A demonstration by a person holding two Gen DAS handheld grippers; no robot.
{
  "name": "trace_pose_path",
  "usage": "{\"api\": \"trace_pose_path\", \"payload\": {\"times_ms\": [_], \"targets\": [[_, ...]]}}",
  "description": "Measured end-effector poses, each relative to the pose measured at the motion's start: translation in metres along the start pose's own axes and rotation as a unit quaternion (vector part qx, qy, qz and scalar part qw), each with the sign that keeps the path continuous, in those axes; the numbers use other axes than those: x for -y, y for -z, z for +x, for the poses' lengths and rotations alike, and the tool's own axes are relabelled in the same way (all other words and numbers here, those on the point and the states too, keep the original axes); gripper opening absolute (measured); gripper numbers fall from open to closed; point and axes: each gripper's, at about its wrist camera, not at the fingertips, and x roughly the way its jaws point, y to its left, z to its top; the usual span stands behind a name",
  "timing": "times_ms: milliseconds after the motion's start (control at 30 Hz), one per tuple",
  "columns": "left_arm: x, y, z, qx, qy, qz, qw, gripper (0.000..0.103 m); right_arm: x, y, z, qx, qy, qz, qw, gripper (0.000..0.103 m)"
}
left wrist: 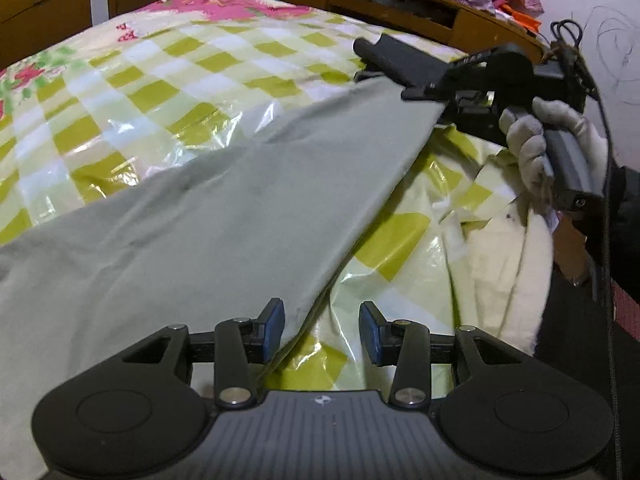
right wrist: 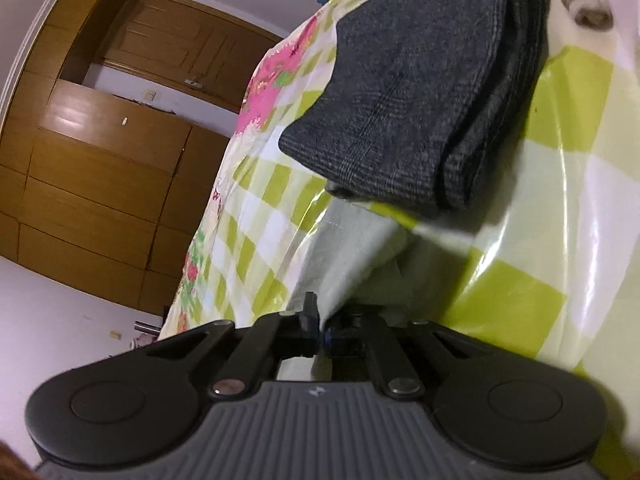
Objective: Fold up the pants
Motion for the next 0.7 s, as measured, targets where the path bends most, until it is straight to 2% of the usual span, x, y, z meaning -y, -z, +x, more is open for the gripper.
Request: {"api": "trace_pose_path", "payload": {"times_ms": [100, 200, 333, 400, 500, 567, 633, 700], "targets": [[-0.007, 0.003, -0.013, 0.018, -0.008, -0.012, 0.9997, 0.053, -0.002, 0.001, 0.0, -0.006, -0.003, -0.008, 1.0, 0.005], [-0.025, 0.012, -0.027, 0.032, -0.035, -0.032, 0.9984, 0.053, -0.014, 0.005, 0.003, -0.008, 0.006, -0.03, 0.999, 0.005], [-0.065, 0.03, -0.051, 0.046, -0.088, -0.072, 0.9925, 0.053, -0.058, 0.018, 0.0, -0.007, -0.012, -0.093, 0.996, 0.005], [-0.089, 0.043, -0.066, 0.052, -0.125, -0.098, 0.986, 0.053, -0.09, 0.03, 0.001, -0.014, -0.03, -0.134, 0.99, 0.005], [-0.12, 0.065, -0.093, 0.062, -0.17, -0.129, 0.975, 0.053, -0.141, 0.059, 0.015, -0.039, -0.059, -0.193, 0.979, 0.005], [-0.137, 0.082, -0.109, 0.064, -0.199, -0.143, 0.9674, 0.053, -0.178, 0.088, 0.031, -0.065, -0.083, -0.235, 0.966, 0.005], [-0.153, 0.099, -0.123, 0.066, -0.222, -0.163, 0.9591, 0.053, -0.209, 0.122, 0.047, -0.098, -0.105, -0.274, 0.951, 0.004], [-0.167, 0.118, -0.138, 0.072, -0.239, -0.185, 0.9506, 0.053, -0.238, 0.168, 0.068, -0.138, -0.122, -0.322, 0.929, 0.004]]}}
